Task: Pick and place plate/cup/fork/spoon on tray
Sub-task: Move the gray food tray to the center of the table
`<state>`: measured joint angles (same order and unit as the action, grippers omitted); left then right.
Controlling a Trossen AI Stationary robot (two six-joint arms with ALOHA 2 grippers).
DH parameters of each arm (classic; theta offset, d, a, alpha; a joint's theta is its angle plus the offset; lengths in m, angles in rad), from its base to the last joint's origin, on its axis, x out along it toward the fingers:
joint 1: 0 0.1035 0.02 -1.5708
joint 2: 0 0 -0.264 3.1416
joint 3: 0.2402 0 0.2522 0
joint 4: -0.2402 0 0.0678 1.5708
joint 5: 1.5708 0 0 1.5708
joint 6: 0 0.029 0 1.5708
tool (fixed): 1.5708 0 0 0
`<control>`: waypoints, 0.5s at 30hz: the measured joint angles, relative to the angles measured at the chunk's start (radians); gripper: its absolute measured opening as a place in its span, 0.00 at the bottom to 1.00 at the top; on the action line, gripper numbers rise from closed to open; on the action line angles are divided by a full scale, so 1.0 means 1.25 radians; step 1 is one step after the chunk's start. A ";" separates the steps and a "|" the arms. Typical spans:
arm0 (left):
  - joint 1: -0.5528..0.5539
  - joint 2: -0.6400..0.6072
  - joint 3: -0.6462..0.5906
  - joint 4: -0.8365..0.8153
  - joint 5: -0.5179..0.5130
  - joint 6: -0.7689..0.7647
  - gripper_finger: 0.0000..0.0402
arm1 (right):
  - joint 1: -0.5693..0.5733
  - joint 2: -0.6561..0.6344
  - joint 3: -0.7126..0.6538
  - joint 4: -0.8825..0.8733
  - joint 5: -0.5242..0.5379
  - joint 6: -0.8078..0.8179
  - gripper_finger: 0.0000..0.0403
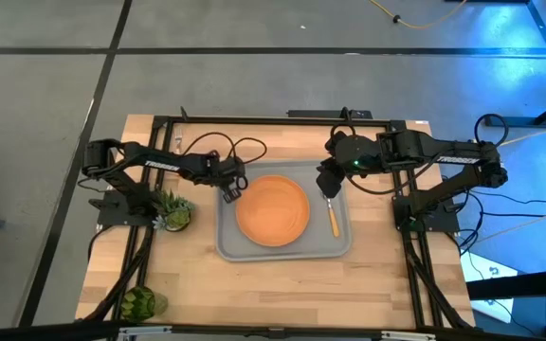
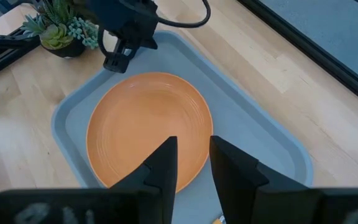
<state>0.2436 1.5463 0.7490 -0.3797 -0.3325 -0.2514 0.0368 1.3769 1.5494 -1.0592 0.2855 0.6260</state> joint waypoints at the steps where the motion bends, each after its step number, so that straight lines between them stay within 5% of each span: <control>1: 0.003 0.000 0.000 0.001 -0.008 0.002 0.00 | 0.000 0.000 0.000 0.000 0.000 -0.001 0.25; 15: 0.089 0.000 0.000 0.027 -0.011 0.095 0.00 | 0.000 0.000 0.000 0.000 0.001 -0.001 0.25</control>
<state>0.3549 1.5463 0.7490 -0.3455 -0.3461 -0.1329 0.0372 1.3769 1.5494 -1.0592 0.2863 0.6242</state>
